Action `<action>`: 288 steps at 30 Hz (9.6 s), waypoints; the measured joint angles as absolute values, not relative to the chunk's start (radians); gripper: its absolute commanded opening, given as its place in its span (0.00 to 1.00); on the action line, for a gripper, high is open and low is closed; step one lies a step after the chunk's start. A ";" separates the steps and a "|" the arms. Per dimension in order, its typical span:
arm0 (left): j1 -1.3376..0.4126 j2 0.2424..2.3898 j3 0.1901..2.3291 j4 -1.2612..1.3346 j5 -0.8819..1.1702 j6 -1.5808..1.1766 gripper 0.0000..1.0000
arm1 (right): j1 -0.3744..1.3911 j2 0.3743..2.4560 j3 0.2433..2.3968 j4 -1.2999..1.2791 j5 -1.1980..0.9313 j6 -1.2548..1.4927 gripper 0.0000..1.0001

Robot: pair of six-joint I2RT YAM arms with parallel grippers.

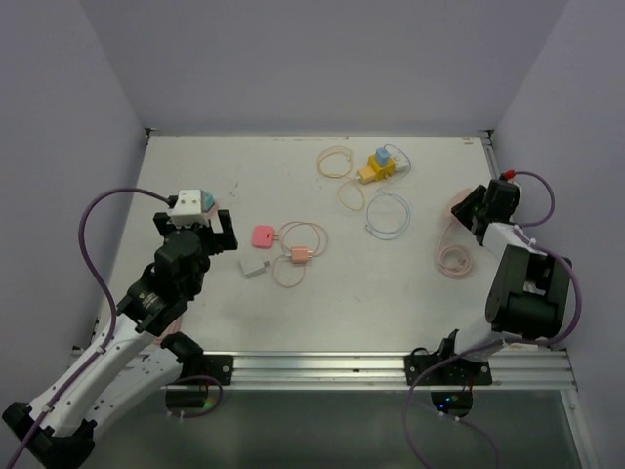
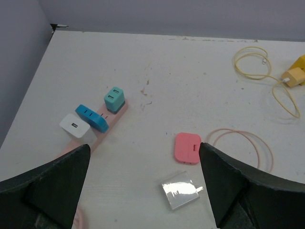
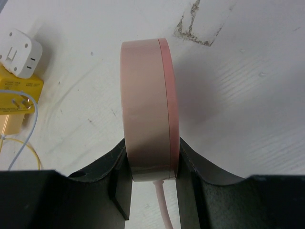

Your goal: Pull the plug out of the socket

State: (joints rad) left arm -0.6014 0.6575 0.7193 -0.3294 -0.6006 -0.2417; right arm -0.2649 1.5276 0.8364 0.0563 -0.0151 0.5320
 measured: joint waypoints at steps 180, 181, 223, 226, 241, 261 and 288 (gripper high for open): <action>-0.480 1.686 1.030 -0.400 -0.202 -0.389 0.02 | 0.381 1.190 0.874 -0.347 -0.284 0.471 0.97; -0.480 1.684 1.031 -0.402 -0.202 -0.389 0.00 | 0.381 1.190 0.875 -0.347 -0.284 0.471 0.97; -0.480 1.023 0.587 -0.177 0.194 -0.330 0.00 | 0.609 1.583 0.941 0.148 -0.265 1.007 0.90; -0.480 1.034 0.587 -0.172 0.190 -0.336 0.00 | 0.627 1.570 0.955 0.126 -0.251 0.965 0.90; -0.483 1.174 0.589 -0.075 0.168 -0.422 0.00 | 0.676 1.363 0.834 0.067 -0.146 1.067 0.96; -0.592 1.244 0.645 -0.068 0.071 -0.453 0.00 | 0.718 1.527 0.780 0.216 -0.096 1.393 0.91; -0.689 1.238 0.639 -0.003 -0.169 -0.596 0.00 | 0.748 1.553 0.758 0.323 -0.094 1.541 0.00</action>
